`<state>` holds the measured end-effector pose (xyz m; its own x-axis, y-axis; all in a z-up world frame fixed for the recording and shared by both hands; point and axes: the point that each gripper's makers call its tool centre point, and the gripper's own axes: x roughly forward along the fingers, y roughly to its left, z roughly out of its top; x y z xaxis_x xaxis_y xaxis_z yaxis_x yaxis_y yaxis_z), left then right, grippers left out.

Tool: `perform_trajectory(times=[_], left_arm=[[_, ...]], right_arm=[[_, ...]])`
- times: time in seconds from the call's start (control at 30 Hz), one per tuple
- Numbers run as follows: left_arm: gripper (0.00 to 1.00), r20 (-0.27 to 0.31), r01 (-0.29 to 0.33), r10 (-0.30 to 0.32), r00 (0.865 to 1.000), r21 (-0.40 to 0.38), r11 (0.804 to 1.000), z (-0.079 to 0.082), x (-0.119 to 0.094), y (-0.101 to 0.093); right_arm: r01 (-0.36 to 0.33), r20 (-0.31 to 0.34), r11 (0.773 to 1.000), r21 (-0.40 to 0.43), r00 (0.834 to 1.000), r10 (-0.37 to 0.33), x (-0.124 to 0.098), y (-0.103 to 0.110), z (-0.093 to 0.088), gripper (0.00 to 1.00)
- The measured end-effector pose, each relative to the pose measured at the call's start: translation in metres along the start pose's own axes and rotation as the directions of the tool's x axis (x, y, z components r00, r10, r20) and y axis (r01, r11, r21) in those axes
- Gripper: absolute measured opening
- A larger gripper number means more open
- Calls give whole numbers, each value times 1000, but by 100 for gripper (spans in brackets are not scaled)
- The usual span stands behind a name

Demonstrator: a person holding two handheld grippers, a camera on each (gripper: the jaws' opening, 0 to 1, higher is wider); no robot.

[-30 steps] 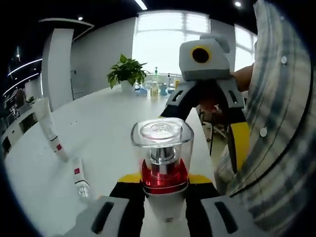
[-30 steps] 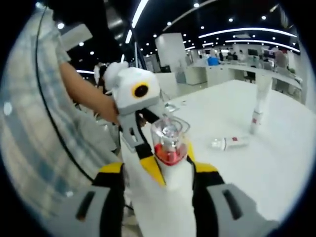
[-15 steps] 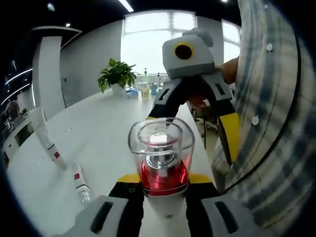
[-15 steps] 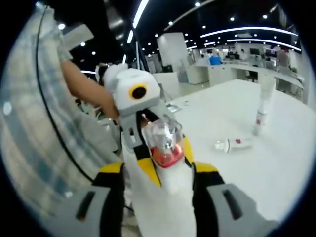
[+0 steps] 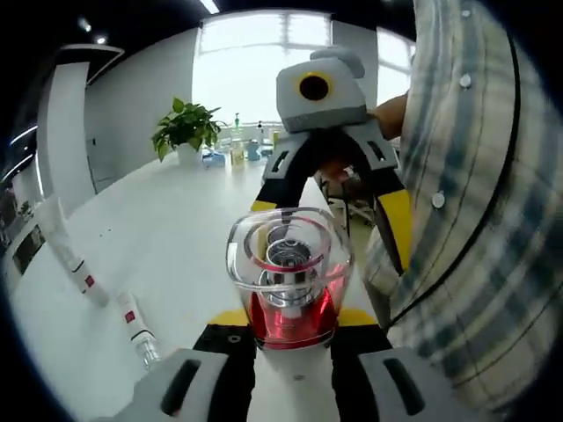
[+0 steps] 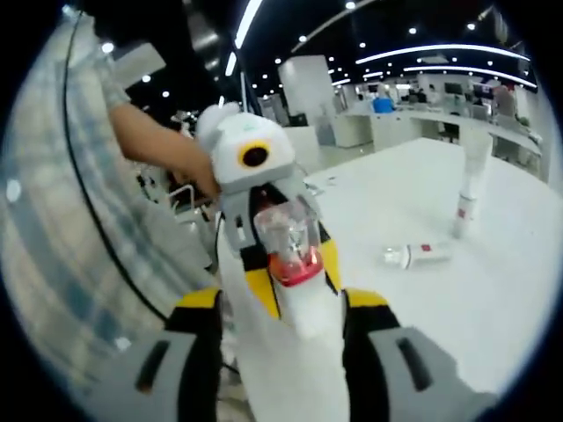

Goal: Arrange the skincare products in the storage area until every visible bottle or jar stands upright without overlapping.

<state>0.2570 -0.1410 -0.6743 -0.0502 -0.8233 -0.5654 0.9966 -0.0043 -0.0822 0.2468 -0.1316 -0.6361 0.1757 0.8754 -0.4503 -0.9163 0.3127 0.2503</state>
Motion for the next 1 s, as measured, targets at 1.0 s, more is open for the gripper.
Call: perform_trajectory(times=[1.0], left_arm=[[53,-64,-235,227,972,-357,904,-52,-42,-36]], right_arm=[[131,50,990,44,990,-133,35,-13,2,50]])
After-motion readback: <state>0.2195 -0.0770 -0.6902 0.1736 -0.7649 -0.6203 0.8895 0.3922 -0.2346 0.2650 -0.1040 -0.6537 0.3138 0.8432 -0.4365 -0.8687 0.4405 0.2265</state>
